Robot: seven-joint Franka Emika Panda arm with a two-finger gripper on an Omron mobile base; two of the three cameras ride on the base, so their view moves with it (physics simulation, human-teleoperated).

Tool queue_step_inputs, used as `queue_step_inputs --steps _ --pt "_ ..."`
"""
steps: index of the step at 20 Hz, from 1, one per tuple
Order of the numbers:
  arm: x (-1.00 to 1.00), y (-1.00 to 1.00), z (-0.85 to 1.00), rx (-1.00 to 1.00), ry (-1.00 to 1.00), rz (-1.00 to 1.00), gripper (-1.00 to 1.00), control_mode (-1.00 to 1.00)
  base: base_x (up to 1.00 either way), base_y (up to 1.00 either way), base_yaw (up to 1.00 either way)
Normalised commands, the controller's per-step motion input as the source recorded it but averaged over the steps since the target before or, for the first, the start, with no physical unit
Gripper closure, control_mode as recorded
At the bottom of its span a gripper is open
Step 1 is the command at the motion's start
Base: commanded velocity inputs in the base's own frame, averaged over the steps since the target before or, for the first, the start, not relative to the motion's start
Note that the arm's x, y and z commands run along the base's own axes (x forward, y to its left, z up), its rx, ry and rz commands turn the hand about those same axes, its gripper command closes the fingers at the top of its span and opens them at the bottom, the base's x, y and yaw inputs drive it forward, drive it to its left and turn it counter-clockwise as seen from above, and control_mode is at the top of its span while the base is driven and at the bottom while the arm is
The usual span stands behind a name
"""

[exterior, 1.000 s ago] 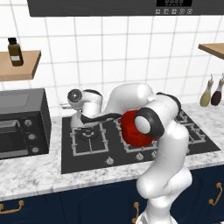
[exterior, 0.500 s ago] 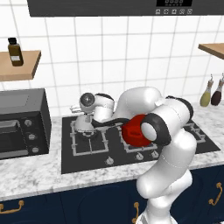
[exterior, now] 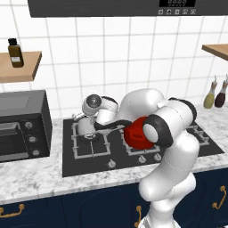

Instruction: Pick the kettle from the counter and place it on a stove burner. Then turn the burner on.

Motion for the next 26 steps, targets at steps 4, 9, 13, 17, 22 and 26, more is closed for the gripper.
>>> queue_step_inputs --steps 4,9,13,17,22,26 --pt "-0.26 -0.12 -0.44 -0.21 0.00 0.48 1.00 -1.00 0.00 0.00 0.00" --pt "-0.38 0.08 -0.57 -0.11 -0.03 0.27 1.00 -1.00 0.00 0.00 0.00" --pt "-0.31 0.16 -0.52 -0.04 -0.01 0.02 1.00 -1.00 0.00 0.00 0.00" --pt "-0.35 0.16 -0.43 -0.01 0.00 0.00 1.00 -1.00 0.00 0.00 0.00" --pt "-0.25 0.22 -0.25 0.00 0.02 -0.07 1.00 -1.00 0.00 0.00 0.00" --pt "-0.01 0.23 -0.01 0.00 0.01 -0.21 1.00 -1.00 0.00 0.00 0.00"
